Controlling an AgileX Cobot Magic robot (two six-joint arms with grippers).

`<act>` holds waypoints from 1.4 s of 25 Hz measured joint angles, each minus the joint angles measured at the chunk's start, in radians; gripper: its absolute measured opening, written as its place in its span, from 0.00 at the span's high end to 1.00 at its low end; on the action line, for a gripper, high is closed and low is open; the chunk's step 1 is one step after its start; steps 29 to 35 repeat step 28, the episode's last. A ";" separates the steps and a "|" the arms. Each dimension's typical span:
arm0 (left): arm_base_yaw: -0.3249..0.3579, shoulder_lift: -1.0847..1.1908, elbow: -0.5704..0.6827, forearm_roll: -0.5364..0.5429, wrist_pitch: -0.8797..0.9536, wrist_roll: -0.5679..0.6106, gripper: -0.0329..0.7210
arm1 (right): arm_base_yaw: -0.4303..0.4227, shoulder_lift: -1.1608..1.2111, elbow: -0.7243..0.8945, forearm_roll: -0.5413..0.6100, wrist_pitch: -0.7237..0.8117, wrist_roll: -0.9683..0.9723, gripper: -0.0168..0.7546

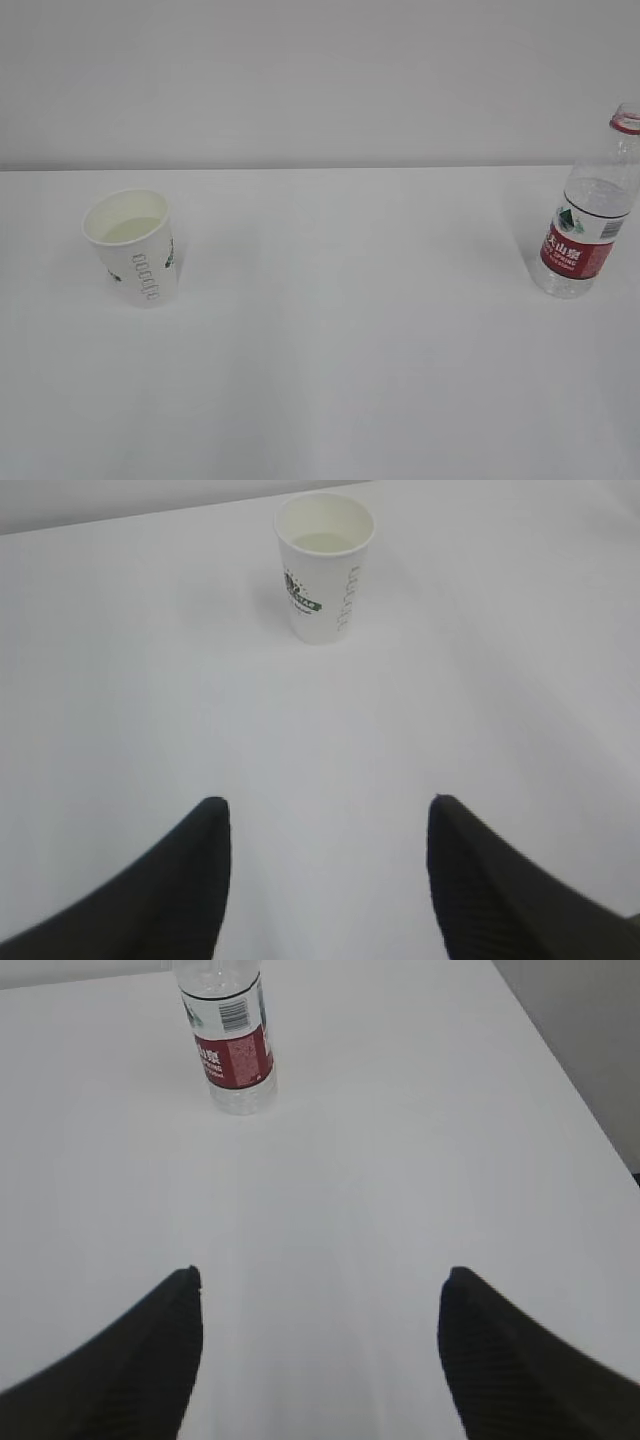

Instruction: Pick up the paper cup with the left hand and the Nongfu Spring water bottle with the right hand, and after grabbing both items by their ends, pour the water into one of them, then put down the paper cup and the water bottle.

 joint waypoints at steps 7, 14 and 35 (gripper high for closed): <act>0.000 0.000 0.013 0.014 -0.020 0.000 0.36 | 0.000 0.000 0.021 -0.001 -0.044 -0.001 0.26; 0.000 0.000 0.019 0.023 -0.026 0.000 0.36 | 0.000 0.000 0.027 -0.001 -0.050 -0.001 0.26; 0.000 0.000 0.019 0.023 -0.028 0.000 0.36 | 0.000 0.000 0.027 -0.001 -0.054 -0.004 0.27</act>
